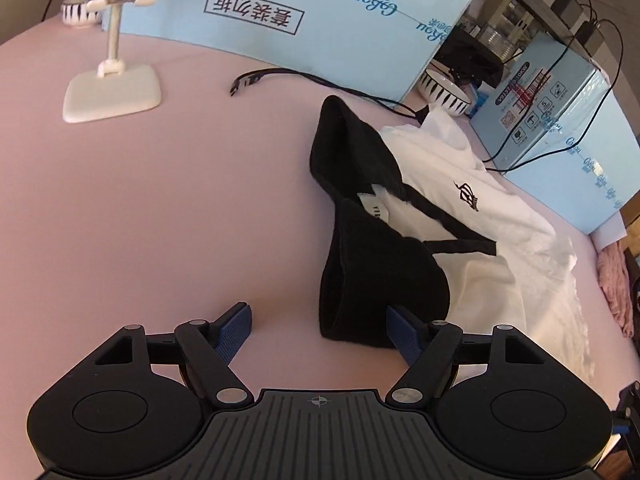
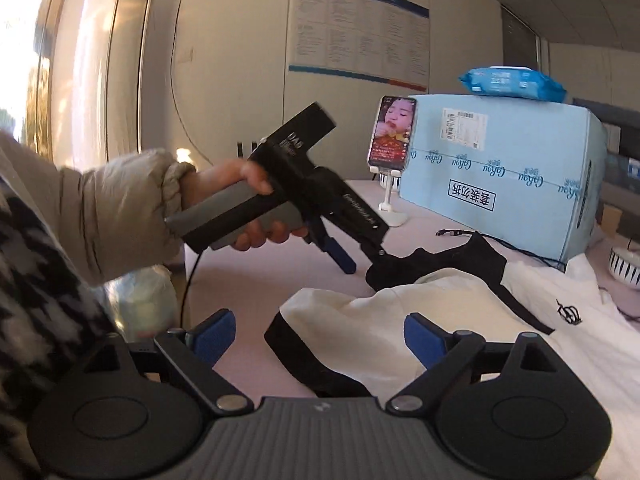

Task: Fold clothes
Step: 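Release both grippers and move them over the spread shirt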

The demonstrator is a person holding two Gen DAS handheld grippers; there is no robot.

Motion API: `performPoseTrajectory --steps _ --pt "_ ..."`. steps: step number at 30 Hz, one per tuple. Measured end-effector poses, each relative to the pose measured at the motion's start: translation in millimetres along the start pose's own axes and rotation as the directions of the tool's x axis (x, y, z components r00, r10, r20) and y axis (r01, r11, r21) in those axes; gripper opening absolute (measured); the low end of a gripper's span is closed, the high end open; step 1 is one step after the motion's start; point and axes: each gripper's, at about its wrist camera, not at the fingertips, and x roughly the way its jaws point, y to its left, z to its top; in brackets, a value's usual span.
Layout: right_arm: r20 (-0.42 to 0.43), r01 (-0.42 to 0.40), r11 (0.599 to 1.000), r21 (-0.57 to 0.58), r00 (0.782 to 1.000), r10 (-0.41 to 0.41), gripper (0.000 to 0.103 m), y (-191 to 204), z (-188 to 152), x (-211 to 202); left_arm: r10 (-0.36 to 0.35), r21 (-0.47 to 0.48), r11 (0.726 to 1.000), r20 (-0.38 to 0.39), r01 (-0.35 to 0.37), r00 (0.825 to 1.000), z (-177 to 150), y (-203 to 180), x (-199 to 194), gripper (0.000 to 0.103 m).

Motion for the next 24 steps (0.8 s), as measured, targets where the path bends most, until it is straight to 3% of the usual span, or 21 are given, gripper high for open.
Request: performPoseTrajectory --steps 1,3,4,6,9,11,13,14,15,16,17,18,21,23,24 --pt "-0.058 0.002 1.000 0.025 0.998 -0.001 0.058 -3.2 -2.0 12.5 -0.014 0.018 1.000 -0.005 0.014 1.000 0.5 -4.8 2.9 0.025" --pt "-0.158 0.008 0.997 0.078 0.987 0.004 0.022 -9.7 -5.5 35.1 -0.034 0.036 0.999 -0.022 0.035 0.999 2.7 -9.4 6.1 0.013" --pt "-0.137 0.000 0.992 0.128 0.990 0.018 0.014 -14.4 -5.6 34.4 -0.042 0.039 0.998 -0.034 0.044 0.999 4.2 -9.9 6.7 0.008" --pt "-0.094 -0.029 0.977 0.213 0.994 0.050 0.009 -25.0 -3.9 28.3 -0.071 0.021 0.997 -0.068 0.073 0.995 8.8 -5.8 3.3 0.007" --pt "0.120 -0.212 0.859 0.466 0.977 0.176 0.009 -71.2 -8.2 0.1 -0.107 0.024 0.994 -0.107 0.110 0.988 21.5 4.0 -15.6 0.007" --pt "0.276 -0.346 0.730 0.589 0.936 0.220 0.009 -102.1 -11.1 -18.8 -0.114 0.042 0.992 -0.122 0.120 0.986 30.9 8.9 -28.1 0.007" --pt "0.426 -0.468 0.571 0.675 0.879 0.216 0.013 -134.0 -15.8 -36.5 -0.175 -0.032 0.984 -0.133 0.173 0.976 43.9 28.5 -36.9 0.013" --pt "0.461 -0.465 0.492 0.736 0.877 0.139 0.015 -154.4 -26.9 -38.7 -0.219 -0.113 0.972 -0.146 0.204 0.965 50.6 45.2 -33.8 0.018" --pt "0.446 -0.427 0.441 0.790 0.893 0.067 0.026 -168.1 -36.2 -38.7 -0.226 -0.185 0.963 -0.162 0.195 0.961 53.2 59.7 -27.3 0.041" --pt "0.377 -0.338 0.378 0.862 0.926 -0.030 0.054 -180.0 -47.8 -35.8 -0.182 -0.241 0.961 -0.180 0.136 0.967 52.8 72.4 -20.4 0.077" --pt "0.302 -0.255 0.312 0.915 0.947 -0.113 0.068 -190.5 -58.5 -33.3 -0.139 -0.289 0.954 -0.197 0.078 0.970 52.0 84.4 -14.5 0.082" --pt "0.254 -0.205 0.288 0.936 0.956 -0.145 0.077 -193.0 -63.8 -33.5 -0.099 -0.301 0.953 -0.187 0.039 0.977 48.6 92.4 -14.2 0.082" --pt "0.215 -0.151 0.327 0.933 0.962 -0.171 0.079 -190.3 -74.2 -39.0 -0.134 -0.299 0.950 -0.122 0.092 0.984 34.0 106.0 -33.6 0.082" --pt "0.214 -0.116 0.427 0.897 0.958 -0.191 0.080 -179.5 -68.1 -51.1 -0.188 -0.257 0.952 -0.070 0.165 0.980 20.6 104.8 -56.1 0.082" --pt "0.215 -0.099 0.499 0.861 0.960 -0.181 0.081 -171.0 -62.2 -59.0 -0.219 -0.219 0.955 -0.065 0.200 0.974 13.8 100.4 -65.2 0.082"
